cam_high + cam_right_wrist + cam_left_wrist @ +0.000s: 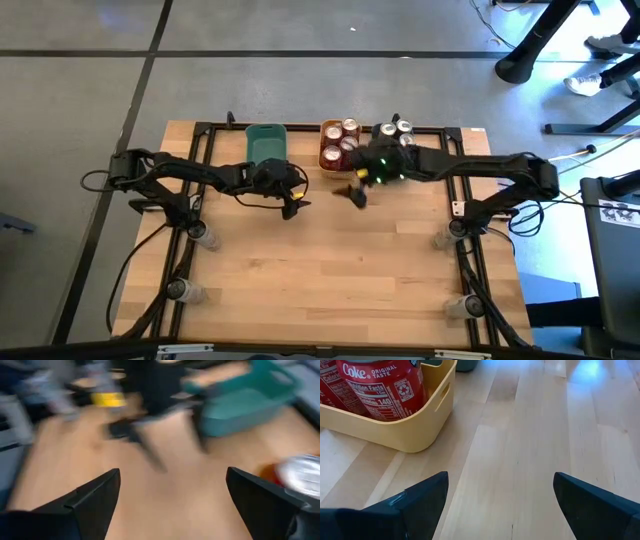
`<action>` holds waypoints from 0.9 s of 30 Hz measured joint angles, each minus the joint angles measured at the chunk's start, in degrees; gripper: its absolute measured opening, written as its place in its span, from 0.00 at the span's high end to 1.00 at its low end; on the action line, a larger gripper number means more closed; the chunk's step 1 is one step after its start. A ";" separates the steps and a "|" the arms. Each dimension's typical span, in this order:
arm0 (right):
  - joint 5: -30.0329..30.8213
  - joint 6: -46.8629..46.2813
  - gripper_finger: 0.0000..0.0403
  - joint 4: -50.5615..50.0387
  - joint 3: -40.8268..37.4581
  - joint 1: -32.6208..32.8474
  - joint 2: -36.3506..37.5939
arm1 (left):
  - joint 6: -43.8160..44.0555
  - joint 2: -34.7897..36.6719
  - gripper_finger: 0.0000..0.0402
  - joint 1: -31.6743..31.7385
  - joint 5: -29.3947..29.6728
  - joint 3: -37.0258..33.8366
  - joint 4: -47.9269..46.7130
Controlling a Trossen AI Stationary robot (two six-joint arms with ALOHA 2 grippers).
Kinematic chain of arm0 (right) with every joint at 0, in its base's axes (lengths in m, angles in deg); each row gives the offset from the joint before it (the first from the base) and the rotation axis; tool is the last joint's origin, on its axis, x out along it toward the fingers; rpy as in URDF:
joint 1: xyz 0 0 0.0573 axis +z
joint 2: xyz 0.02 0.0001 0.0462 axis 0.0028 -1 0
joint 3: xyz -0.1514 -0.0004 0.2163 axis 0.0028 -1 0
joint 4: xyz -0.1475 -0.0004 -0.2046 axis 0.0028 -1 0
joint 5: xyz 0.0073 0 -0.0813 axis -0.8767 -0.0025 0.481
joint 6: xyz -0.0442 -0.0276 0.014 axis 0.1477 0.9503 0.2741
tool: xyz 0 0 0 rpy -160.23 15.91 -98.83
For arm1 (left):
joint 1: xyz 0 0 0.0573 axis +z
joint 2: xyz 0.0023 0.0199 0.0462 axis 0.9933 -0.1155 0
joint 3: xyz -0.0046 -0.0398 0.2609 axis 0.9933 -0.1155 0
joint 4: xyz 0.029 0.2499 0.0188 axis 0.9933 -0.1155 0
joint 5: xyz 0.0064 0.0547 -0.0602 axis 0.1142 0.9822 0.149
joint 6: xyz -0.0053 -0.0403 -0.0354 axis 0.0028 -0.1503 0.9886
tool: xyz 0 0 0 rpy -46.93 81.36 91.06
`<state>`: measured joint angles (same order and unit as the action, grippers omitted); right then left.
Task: Sort soda cans
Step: Put the top left white pink soda can into the green bin
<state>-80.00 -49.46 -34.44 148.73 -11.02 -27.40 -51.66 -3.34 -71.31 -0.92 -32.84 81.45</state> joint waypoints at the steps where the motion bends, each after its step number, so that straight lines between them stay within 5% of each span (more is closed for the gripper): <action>1: -0.75 -0.04 0.11 -0.46 0.09 1.34 1.04 | 0.02 0.00 0.13 0.00 0.00 0.00 0.02; 11: 1.90 -1.70 0.11 -13.95 -0.24 12.97 4.54 | 0.53 0.00 0.13 -0.25 0.00 0.00 0.11; 19: 13.15 -3.91 0.11 -10.70 -5.66 16.64 3.81 | -2.47 -0.02 0.13 -1.99 0.00 1.38 -1.40; 27: 20.64 -2.39 0.11 6.25 -14.54 13.94 3.75 | -4.42 6.46 0.13 -4.83 0.52 13.89 -35.87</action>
<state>-59.36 -51.85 -28.19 134.19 2.92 -23.65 -56.07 3.12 -76.14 -0.40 -18.94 45.58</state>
